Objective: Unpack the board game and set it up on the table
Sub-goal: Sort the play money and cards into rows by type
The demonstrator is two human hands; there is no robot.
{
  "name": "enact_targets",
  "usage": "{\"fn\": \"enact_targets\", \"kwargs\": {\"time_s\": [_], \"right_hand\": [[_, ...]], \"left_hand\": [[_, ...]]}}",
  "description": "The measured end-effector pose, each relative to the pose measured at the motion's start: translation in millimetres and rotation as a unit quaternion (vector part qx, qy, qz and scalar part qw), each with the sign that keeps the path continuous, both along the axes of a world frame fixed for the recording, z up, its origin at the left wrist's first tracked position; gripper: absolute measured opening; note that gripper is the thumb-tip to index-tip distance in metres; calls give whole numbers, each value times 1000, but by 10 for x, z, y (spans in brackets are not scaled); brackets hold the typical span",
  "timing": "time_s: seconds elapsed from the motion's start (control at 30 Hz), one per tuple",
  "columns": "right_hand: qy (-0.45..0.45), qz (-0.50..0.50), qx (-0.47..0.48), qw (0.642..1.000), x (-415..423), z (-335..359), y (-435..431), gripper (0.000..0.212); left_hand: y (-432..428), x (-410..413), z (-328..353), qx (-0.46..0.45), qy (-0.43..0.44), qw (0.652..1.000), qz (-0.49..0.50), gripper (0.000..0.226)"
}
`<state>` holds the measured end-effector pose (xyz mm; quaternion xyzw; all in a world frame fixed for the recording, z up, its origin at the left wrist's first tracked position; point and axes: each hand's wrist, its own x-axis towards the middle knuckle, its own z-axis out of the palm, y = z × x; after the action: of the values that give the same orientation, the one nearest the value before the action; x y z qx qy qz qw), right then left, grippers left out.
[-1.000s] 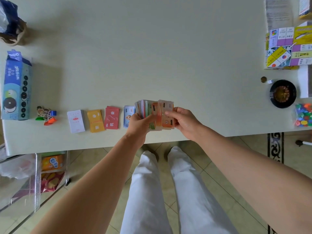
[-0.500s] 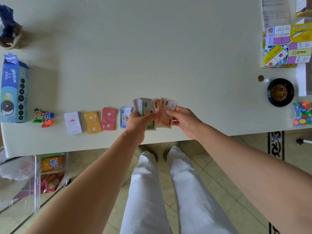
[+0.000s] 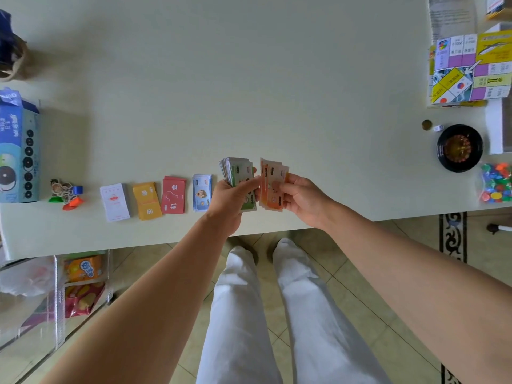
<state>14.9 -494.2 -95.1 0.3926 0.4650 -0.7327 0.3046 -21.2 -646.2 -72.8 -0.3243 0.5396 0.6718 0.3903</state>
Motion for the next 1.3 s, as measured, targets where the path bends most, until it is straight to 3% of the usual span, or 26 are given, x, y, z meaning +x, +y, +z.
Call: {"fn": "enact_targets", "kwargs": {"time_s": [0.13, 0.3, 0.37, 0.47, 0.57, 0.77, 0.97, 1.1, 1.3], "right_hand": [[0, 4, 16, 1000, 29, -29, 40, 21], [56, 108, 193, 974, 53, -105, 71, 9], [139, 208, 333, 909, 60, -139, 61, 9], [260, 320, 511, 754, 38, -200, 87, 8], [286, 384, 534, 696, -35, -314, 117, 4], [273, 431, 533, 675, -152, -724, 118, 9], [270, 447, 534, 665, -143, -1044, 120, 8], [277, 455, 530, 660, -57, -1112, 185, 9], [226, 441, 516, 699, 136, -1095, 403, 15]], "left_hand": [[39, 8, -20, -33, 8, 999, 6, 12], [73, 42, -121, -87, 22, 996, 16, 8], [106, 55, -177, -112, 54, 992, 0, 8], [171, 67, -291, -165, 111, 980, -33, 17], [220, 74, -473, -179, 128, 973, -74, 21], [319, 86, -921, -178, 148, 964, -129, 26], [402, 82, -1235, -213, 177, 948, -156, 4], [384, 112, -1313, -245, 210, 929, -183, 9], [346, 191, -1264, -233, 211, 932, -179, 5]]}}
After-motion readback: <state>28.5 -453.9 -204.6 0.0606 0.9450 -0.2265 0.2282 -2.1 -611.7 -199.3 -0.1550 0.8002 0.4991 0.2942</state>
